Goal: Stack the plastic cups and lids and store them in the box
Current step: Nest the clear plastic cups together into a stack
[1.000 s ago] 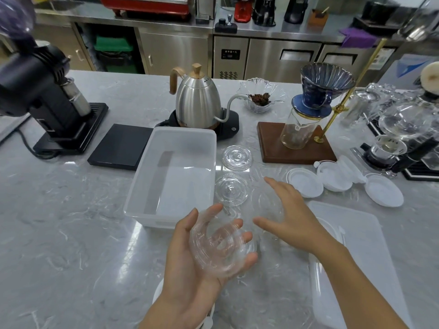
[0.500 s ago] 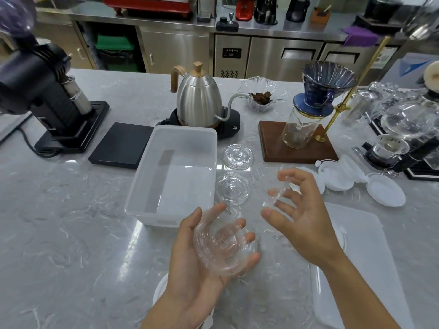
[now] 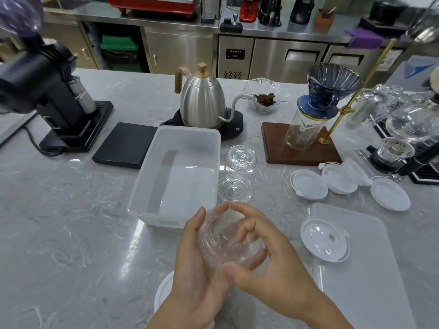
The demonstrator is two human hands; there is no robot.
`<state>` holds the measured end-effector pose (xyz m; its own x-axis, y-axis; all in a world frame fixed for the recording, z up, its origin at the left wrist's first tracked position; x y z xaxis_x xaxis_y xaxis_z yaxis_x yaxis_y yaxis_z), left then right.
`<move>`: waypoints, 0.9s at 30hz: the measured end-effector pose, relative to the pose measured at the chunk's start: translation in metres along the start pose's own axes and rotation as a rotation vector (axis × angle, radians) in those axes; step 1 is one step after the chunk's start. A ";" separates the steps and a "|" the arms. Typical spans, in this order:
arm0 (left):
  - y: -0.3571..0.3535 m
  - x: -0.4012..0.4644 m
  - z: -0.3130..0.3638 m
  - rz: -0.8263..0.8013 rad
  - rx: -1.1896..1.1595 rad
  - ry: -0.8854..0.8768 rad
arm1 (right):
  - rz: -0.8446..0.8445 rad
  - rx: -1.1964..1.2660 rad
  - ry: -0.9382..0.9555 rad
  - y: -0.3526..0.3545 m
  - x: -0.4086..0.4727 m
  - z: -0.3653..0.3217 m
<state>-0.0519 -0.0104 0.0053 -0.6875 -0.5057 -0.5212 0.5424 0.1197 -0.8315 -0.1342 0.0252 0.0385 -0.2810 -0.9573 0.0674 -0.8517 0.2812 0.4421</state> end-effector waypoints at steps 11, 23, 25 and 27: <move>0.005 0.002 0.011 -0.012 0.003 -0.053 | -0.202 0.005 0.061 -0.019 0.013 0.006; 0.009 -0.002 0.025 -0.004 0.020 -0.122 | -0.079 -0.648 -0.294 0.010 0.132 0.116; 0.009 -0.004 0.029 -0.004 0.018 -0.137 | -0.139 -0.803 -0.289 -0.002 0.142 0.117; 0.011 -0.005 0.032 0.001 0.017 -0.141 | -0.155 -0.891 -0.262 -0.009 0.148 0.114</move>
<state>-0.0276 -0.0336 0.0050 -0.6128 -0.6207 -0.4891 0.5521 0.1065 -0.8269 -0.2186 -0.1109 -0.0578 -0.3759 -0.9037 -0.2049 -0.2659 -0.1066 0.9581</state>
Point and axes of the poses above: each hand's wrist, its own x-axis towards the middle knuckle, its own y-axis out of the back of the hand, z = x × y, the point moved 8 cm from there along x, towards the middle knuckle, and after that the axes turned 8 degrees about -x, right-handed, at the moved point
